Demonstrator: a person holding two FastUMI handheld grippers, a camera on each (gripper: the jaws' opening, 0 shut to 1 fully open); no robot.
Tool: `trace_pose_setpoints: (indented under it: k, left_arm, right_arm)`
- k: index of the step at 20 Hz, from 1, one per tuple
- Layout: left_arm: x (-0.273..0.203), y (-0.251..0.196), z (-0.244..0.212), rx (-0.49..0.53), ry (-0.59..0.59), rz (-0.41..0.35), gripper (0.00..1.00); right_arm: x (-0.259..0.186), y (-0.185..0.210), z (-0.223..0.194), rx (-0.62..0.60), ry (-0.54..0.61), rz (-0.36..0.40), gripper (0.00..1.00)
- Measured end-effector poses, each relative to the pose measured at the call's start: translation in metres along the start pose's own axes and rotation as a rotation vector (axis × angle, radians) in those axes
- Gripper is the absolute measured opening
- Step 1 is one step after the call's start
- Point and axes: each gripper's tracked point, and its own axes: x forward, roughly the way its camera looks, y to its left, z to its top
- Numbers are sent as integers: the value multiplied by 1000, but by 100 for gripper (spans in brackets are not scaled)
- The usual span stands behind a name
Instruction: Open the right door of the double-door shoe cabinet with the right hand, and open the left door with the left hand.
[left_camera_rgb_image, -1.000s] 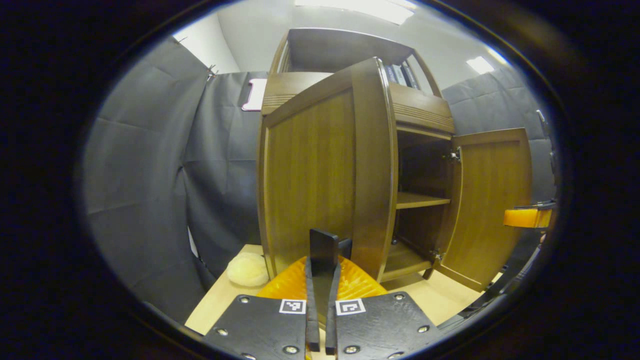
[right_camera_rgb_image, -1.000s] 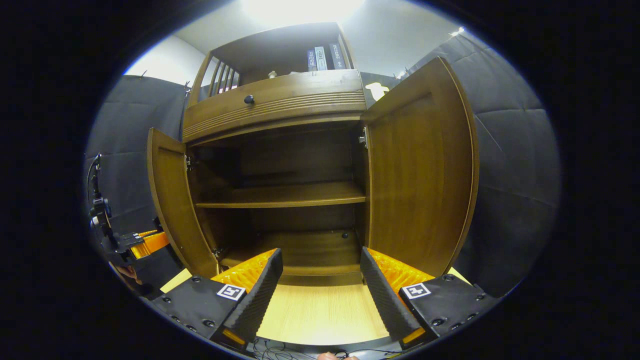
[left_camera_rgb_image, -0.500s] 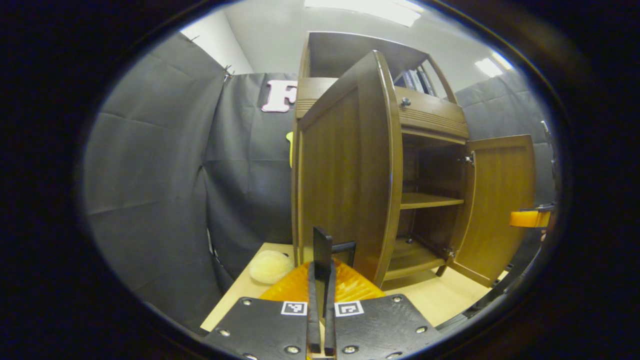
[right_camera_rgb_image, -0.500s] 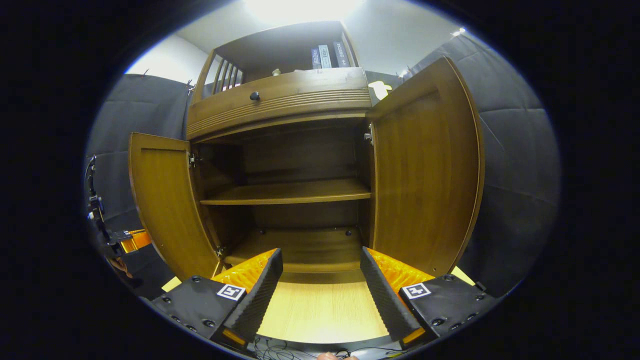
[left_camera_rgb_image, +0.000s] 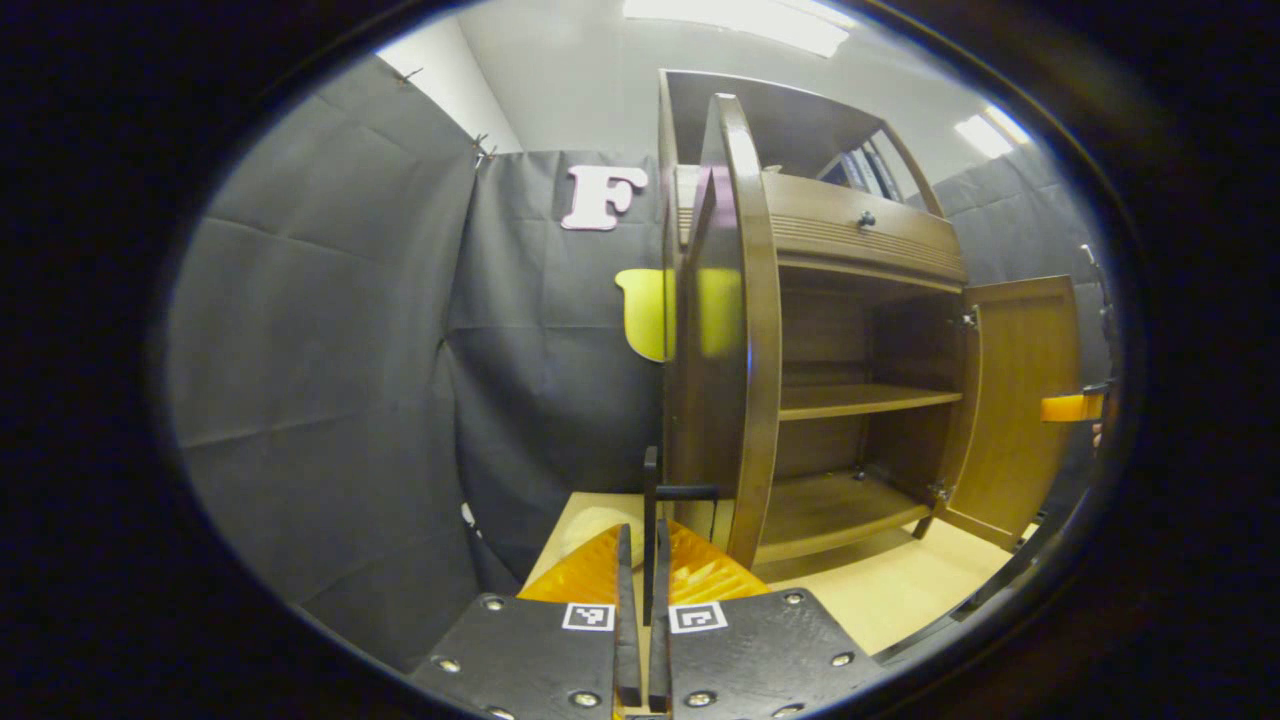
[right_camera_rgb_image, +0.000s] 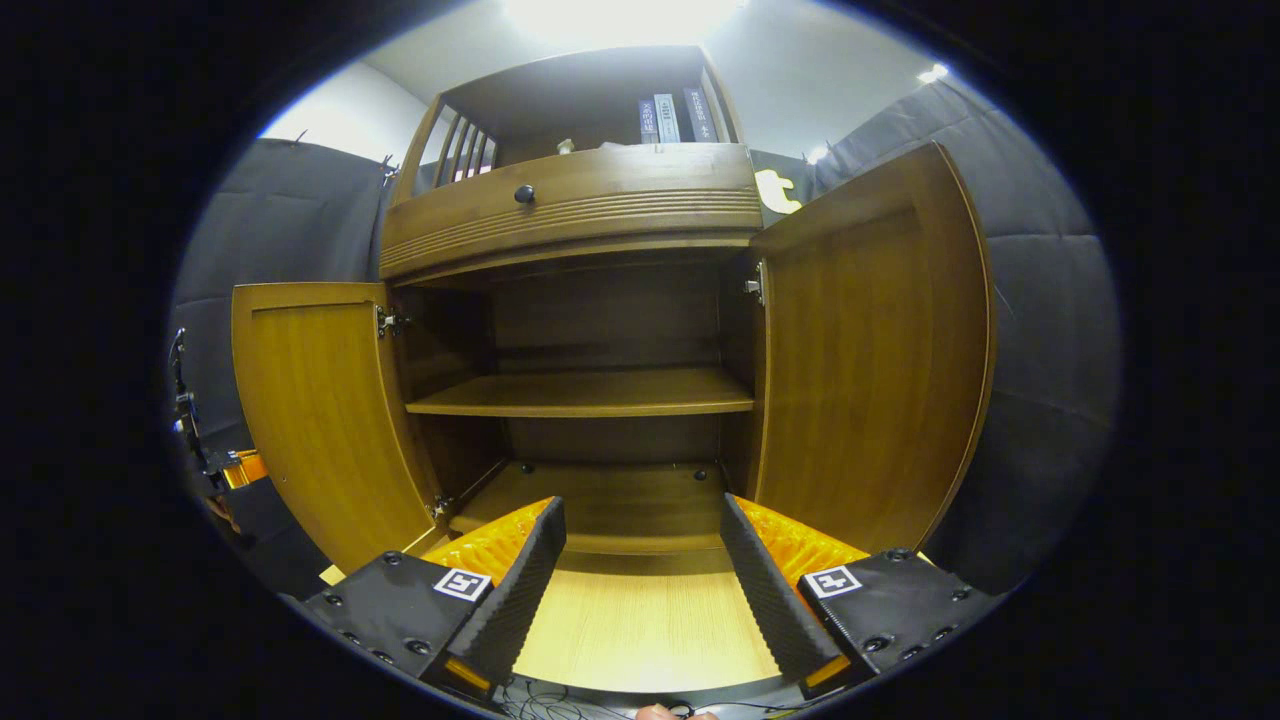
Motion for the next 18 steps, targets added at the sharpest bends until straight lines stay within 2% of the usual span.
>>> trace_pose_setpoints:
  k: [3, 10, 14, 17, 18]
  left_arm:
    - [0, -10, 6, -59, -30, -52, 7]
    - [-11, 1, 9, -92, -39, 8, 7]
    - [-27, -3, 26, -48, -55, 58, 4]
    - [-35, -4, 36, -10, -40, 107, 6]
    - [-40, -8, 39, -9, -40, 114, 5]
  right_arm:
    - [-4, -8, 8, -18, -4, -36, 93]
    - [-9, -18, 16, -71, -38, -81, 93]
    - [-12, -30, 22, -64, -73, -84, 93]
    - [-17, -35, 16, -74, -69, -30, 93]
    - [-18, -34, 10, -74, -47, -5, 98]
